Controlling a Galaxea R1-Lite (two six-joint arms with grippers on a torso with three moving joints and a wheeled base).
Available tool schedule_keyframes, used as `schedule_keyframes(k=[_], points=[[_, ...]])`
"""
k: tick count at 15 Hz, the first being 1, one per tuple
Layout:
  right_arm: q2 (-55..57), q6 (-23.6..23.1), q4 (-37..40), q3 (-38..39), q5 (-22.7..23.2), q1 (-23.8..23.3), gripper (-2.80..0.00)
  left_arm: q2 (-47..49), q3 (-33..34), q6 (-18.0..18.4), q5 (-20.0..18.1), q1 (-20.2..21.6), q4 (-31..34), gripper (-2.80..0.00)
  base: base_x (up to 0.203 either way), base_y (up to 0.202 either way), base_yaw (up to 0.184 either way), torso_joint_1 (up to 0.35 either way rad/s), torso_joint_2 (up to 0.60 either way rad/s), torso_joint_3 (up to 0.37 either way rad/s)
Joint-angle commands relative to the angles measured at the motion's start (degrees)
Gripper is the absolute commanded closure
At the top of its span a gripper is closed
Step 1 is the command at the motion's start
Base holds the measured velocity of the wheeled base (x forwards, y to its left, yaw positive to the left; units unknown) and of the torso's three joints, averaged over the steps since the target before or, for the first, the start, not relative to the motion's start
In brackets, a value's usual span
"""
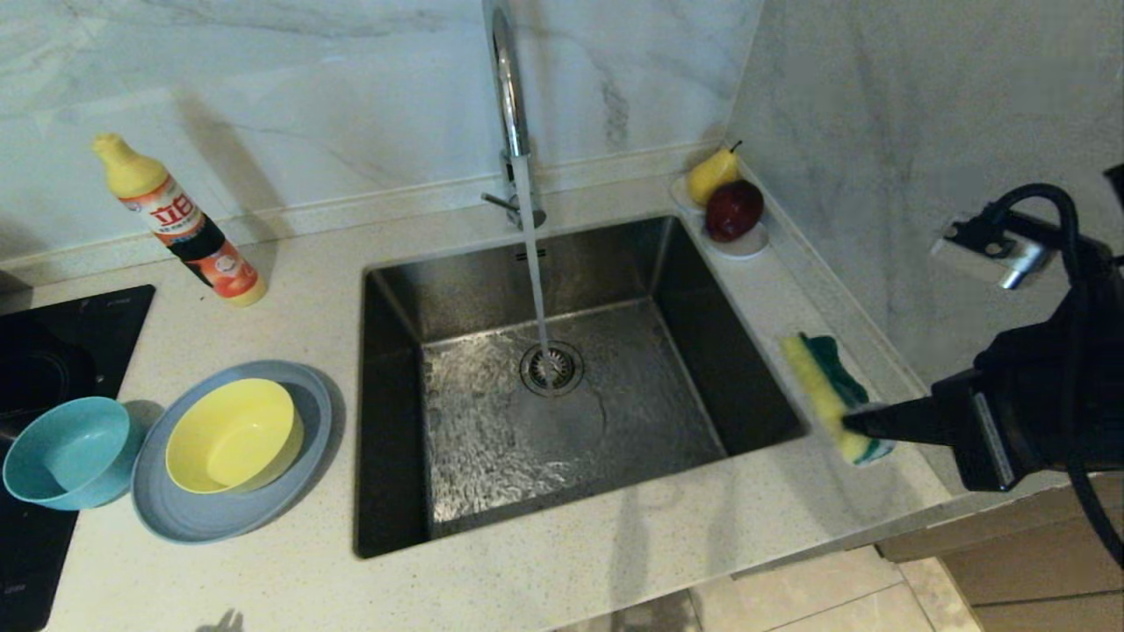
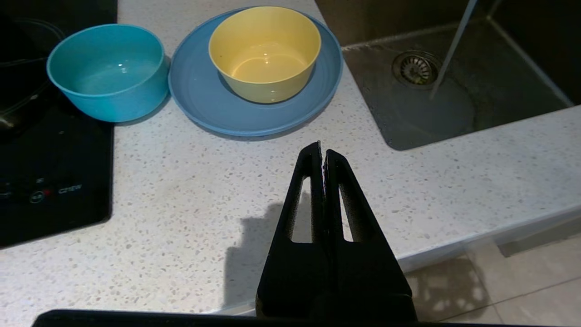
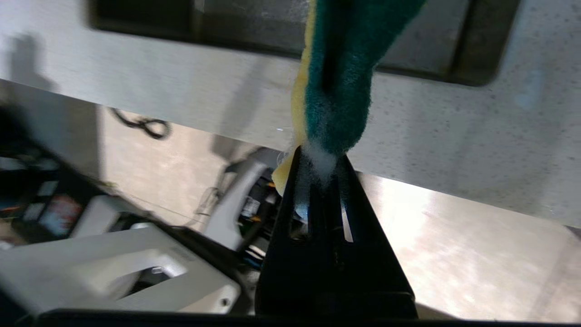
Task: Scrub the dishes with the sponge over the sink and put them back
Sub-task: Pick up a bowl and the sponge
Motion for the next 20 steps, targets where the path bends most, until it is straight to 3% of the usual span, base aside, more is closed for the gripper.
schedule_keyframes(k=[1, 10, 14, 18, 20], points=[[2.13, 0.03, -1.67, 0.37, -1.58, 1.87, 0.00, -0.01, 1.93, -0.29, 0.37, -0.02, -0.29, 0.00, 0.000, 0.000, 0.000, 0.000, 0.00, 0.000], [1.73, -0.14, -1.88, 0.84, -2.95, 3.01, 0.00, 0.15, 1.09, -0.56, 1.02, 0.07, 0.32, 0.00, 0.000, 0.000, 0.000, 0.000, 0.00, 0.000], [1.92, -0.07, -1.97, 1.07, -2.99, 3.83, 0.00, 10.30, -13.15, -0.30, 4.72, 0.07, 1.06, 0.00, 0.000, 0.000, 0.000, 0.000, 0.00, 0.000], [0.57, 0.03, -1.97, 0.98, -3.08, 3.97, 0.00, 23.75, -29.79, 0.85, 15.38, 0.29, 4.32, 0.00, 0.000, 0.000, 0.000, 0.000, 0.00, 0.000], [0.37, 0.12, -1.97, 0.96, -3.08, 3.97, 0.00, 31.73, -37.84, 3.90, 18.96, 0.32, 8.20, 0.00, 0.000, 0.000, 0.000, 0.000, 0.00, 0.000]])
